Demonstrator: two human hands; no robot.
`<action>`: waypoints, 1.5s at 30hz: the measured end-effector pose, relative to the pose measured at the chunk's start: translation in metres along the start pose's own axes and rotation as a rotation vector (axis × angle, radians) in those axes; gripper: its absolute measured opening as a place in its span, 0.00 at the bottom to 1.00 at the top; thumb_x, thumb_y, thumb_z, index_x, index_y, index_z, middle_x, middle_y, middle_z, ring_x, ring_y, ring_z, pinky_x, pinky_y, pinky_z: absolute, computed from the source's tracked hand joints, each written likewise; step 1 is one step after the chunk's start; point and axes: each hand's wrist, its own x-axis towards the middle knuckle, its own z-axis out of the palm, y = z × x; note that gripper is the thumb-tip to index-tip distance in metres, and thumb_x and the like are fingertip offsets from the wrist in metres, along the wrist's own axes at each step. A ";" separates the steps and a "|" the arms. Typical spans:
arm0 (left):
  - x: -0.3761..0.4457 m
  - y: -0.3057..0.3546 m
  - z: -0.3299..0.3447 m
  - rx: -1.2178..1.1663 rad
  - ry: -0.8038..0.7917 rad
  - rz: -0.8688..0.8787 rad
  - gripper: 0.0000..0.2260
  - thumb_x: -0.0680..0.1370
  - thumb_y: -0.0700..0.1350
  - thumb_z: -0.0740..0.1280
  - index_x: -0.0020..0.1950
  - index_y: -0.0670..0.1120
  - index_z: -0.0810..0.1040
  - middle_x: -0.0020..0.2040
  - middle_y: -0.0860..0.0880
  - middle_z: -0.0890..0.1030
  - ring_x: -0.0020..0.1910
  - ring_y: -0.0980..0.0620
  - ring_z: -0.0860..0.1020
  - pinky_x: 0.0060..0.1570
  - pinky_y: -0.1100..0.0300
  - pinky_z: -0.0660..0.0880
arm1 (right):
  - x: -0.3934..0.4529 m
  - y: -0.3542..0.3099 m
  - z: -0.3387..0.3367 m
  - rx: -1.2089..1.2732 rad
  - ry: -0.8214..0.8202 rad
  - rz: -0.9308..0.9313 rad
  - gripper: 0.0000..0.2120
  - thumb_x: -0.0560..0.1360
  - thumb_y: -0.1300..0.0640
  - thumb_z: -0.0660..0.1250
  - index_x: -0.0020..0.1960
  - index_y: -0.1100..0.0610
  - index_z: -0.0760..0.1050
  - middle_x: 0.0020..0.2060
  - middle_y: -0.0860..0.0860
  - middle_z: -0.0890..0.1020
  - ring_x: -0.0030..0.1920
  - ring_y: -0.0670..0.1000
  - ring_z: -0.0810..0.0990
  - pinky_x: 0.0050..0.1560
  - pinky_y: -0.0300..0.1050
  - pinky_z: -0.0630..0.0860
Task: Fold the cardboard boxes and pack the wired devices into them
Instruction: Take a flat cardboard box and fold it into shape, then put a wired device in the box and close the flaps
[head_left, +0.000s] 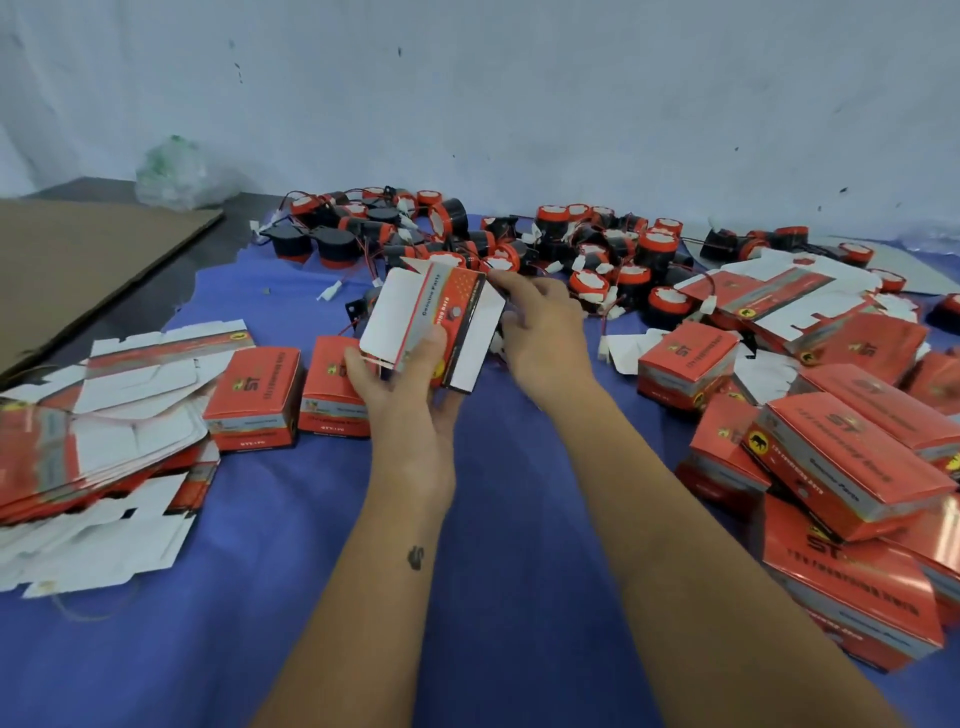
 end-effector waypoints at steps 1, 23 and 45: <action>0.000 -0.001 -0.001 0.005 0.001 0.020 0.28 0.78 0.42 0.69 0.76 0.45 0.62 0.65 0.42 0.79 0.62 0.46 0.80 0.44 0.60 0.80 | 0.008 -0.002 0.006 -0.078 -0.041 -0.039 0.24 0.81 0.60 0.57 0.75 0.44 0.64 0.73 0.56 0.63 0.68 0.62 0.62 0.64 0.56 0.68; -0.006 -0.005 -0.019 0.786 -0.035 0.140 0.26 0.67 0.45 0.81 0.57 0.54 0.70 0.51 0.58 0.78 0.47 0.63 0.78 0.39 0.67 0.73 | -0.022 -0.018 -0.047 0.443 0.582 -0.052 0.27 0.71 0.65 0.72 0.68 0.58 0.70 0.62 0.54 0.74 0.62 0.52 0.73 0.63 0.37 0.69; -0.007 0.004 -0.023 1.086 -0.379 0.085 0.26 0.72 0.36 0.74 0.61 0.57 0.68 0.52 0.60 0.78 0.53 0.60 0.78 0.48 0.65 0.75 | -0.097 0.000 -0.013 0.039 0.045 -0.251 0.27 0.65 0.57 0.59 0.65 0.51 0.71 0.57 0.47 0.78 0.55 0.47 0.69 0.64 0.45 0.60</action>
